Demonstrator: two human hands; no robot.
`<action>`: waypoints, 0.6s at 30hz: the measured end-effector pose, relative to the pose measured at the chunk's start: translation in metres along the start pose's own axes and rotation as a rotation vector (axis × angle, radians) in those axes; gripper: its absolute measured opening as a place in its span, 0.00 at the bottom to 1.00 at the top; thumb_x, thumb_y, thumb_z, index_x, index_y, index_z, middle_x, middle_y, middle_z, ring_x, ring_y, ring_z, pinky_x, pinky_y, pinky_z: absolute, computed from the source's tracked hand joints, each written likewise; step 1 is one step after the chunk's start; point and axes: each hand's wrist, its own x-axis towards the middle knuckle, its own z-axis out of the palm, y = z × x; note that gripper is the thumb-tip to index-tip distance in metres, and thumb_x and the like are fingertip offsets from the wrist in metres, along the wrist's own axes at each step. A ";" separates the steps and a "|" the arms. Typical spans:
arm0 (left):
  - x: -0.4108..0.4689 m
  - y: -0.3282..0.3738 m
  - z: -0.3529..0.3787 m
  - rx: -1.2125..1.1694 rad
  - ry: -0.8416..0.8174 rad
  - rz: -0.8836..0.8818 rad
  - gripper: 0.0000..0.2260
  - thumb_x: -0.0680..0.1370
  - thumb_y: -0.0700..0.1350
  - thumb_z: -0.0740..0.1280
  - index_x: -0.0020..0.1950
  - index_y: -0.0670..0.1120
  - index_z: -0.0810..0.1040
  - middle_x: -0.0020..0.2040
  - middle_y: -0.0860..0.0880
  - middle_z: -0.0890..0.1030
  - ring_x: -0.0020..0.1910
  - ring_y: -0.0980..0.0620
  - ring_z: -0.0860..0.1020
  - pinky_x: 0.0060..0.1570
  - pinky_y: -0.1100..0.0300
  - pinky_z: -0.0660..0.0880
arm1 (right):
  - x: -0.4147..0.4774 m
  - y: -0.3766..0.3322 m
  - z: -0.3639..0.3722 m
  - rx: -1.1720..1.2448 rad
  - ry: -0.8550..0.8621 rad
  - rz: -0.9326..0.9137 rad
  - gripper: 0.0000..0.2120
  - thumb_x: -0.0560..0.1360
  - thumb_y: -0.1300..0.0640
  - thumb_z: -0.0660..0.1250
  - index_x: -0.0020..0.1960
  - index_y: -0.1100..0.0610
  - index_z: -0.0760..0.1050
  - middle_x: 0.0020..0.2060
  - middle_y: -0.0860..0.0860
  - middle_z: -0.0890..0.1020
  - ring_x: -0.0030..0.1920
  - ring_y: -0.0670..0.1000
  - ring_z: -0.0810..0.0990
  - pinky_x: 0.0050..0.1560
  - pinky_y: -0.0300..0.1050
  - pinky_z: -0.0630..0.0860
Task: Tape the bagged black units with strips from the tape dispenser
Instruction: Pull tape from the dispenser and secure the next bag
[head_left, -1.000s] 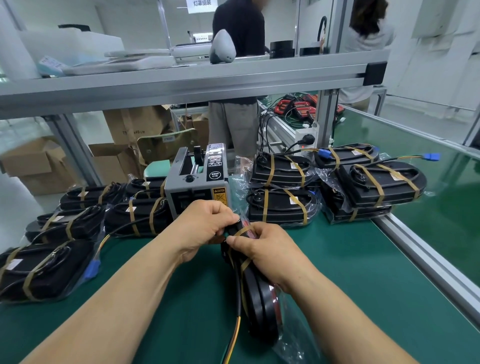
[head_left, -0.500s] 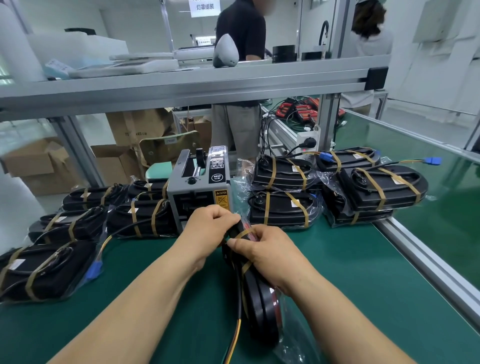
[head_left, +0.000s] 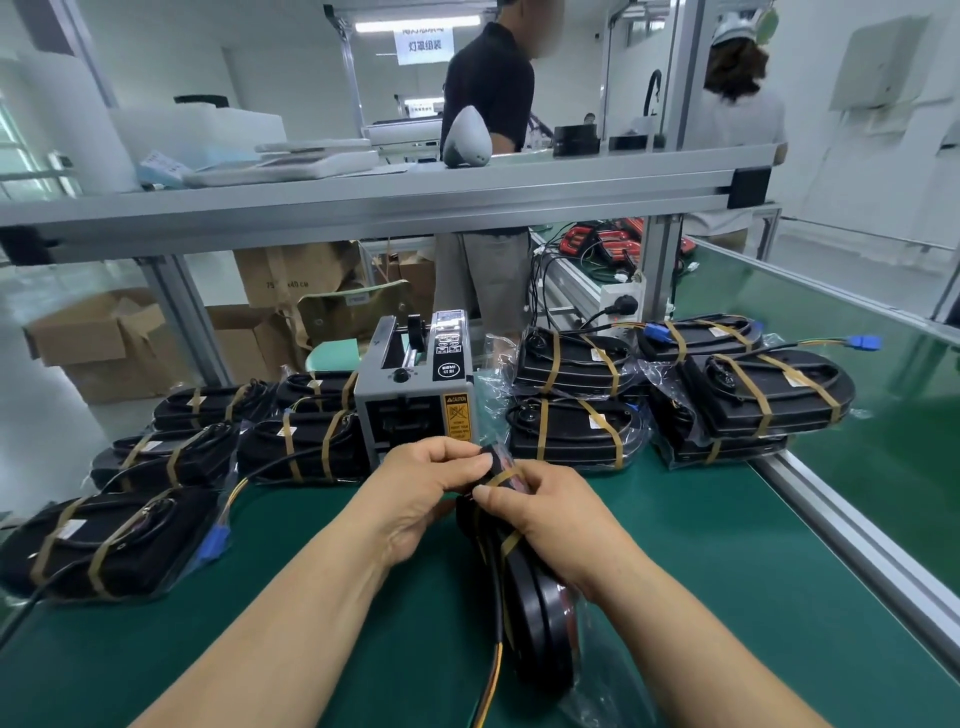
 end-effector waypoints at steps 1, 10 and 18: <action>-0.003 0.000 -0.001 -0.011 0.011 0.025 0.03 0.73 0.39 0.74 0.41 0.47 0.83 0.37 0.49 0.83 0.37 0.53 0.77 0.41 0.59 0.69 | -0.003 0.000 -0.001 -0.009 -0.003 -0.034 0.09 0.74 0.49 0.73 0.46 0.54 0.80 0.35 0.47 0.79 0.36 0.45 0.77 0.42 0.44 0.75; -0.047 0.014 -0.003 0.235 0.106 0.625 0.09 0.68 0.40 0.78 0.42 0.55 0.85 0.42 0.49 0.83 0.40 0.52 0.80 0.43 0.64 0.77 | -0.024 -0.003 0.004 0.314 -0.062 -0.372 0.23 0.71 0.60 0.70 0.65 0.48 0.76 0.58 0.45 0.84 0.58 0.42 0.81 0.57 0.33 0.74; -0.089 0.002 0.007 0.437 0.046 0.944 0.07 0.71 0.44 0.74 0.46 0.54 0.82 0.45 0.53 0.80 0.45 0.52 0.80 0.46 0.59 0.77 | -0.043 -0.017 0.009 0.393 0.161 -0.210 0.29 0.59 0.38 0.71 0.60 0.40 0.75 0.59 0.38 0.81 0.62 0.39 0.78 0.60 0.41 0.75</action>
